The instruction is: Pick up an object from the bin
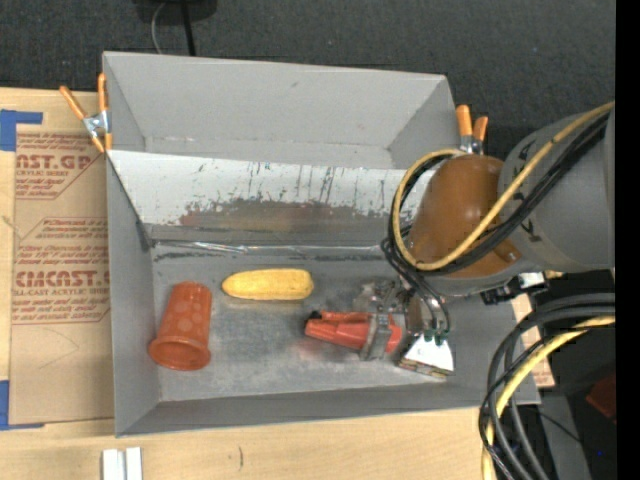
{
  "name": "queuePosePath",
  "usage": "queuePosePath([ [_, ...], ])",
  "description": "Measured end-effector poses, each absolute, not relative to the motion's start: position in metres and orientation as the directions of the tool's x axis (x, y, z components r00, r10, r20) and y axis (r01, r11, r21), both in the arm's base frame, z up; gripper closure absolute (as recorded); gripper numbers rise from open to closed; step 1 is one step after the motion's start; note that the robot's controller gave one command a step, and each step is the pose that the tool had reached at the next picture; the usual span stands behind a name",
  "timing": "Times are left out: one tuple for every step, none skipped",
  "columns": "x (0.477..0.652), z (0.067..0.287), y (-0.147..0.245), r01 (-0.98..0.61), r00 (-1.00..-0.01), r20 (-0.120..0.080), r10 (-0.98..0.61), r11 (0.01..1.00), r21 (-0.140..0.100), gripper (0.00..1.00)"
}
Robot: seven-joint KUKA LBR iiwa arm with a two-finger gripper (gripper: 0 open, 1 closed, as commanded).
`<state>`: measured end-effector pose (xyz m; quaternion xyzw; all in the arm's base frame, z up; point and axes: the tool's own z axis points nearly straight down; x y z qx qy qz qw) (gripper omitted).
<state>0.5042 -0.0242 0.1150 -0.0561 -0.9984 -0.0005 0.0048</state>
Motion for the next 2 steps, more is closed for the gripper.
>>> queuePosePath([
  [0.49, 0.12, -0.004, 0.127, -0.992, 0.001, 0.127, 0.992, 0.001, 0.0],
  [0.487, 0.079, 0.004, 0.289, -0.957, 0.008, 0.289, 0.957, 0.0, 0.0],
])
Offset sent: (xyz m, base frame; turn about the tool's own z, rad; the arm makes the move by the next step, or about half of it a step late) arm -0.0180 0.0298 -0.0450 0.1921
